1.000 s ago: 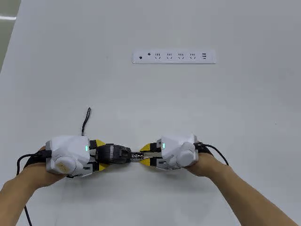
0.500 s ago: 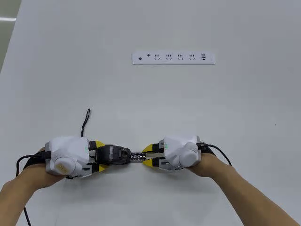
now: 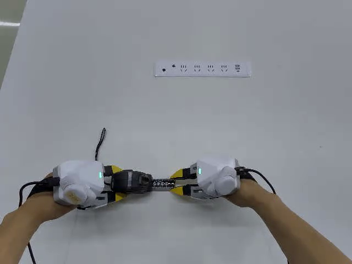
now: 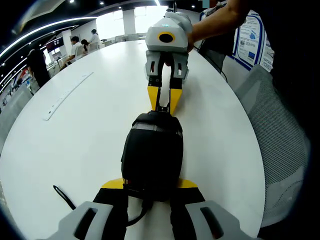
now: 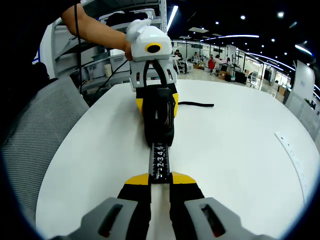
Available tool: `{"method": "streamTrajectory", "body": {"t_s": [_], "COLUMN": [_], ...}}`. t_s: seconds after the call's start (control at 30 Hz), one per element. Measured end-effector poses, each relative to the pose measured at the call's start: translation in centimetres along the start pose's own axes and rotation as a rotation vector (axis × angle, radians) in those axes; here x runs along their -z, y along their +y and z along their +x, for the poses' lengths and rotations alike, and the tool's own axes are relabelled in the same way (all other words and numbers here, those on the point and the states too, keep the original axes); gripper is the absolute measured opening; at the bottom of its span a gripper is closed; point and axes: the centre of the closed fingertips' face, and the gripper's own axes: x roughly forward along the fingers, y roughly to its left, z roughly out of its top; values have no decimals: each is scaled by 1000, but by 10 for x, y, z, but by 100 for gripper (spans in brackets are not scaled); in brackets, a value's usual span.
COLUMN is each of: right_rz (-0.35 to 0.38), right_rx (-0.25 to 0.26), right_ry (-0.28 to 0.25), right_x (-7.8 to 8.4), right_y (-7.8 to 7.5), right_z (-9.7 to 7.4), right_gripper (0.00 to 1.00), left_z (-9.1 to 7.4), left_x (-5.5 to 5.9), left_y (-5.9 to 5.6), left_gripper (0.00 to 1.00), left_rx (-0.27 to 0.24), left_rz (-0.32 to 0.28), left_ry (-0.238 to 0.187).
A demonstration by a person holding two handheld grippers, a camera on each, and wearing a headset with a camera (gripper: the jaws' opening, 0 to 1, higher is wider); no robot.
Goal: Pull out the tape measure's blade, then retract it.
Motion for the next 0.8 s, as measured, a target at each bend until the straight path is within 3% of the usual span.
{"method": "streamTrajectory", "body": {"t_s": [0.8], "right_rz": [4], "right_rx": [-2], "right_ry": [6], "right_x": [7], "right_y": [0], "right_z": [-11], "right_gripper": [11], "left_z": [0], "left_x": [1], "left_y": [0], "left_gripper": [29], "left_rx": [1], "left_rz": [0], "left_ry": [0]}}
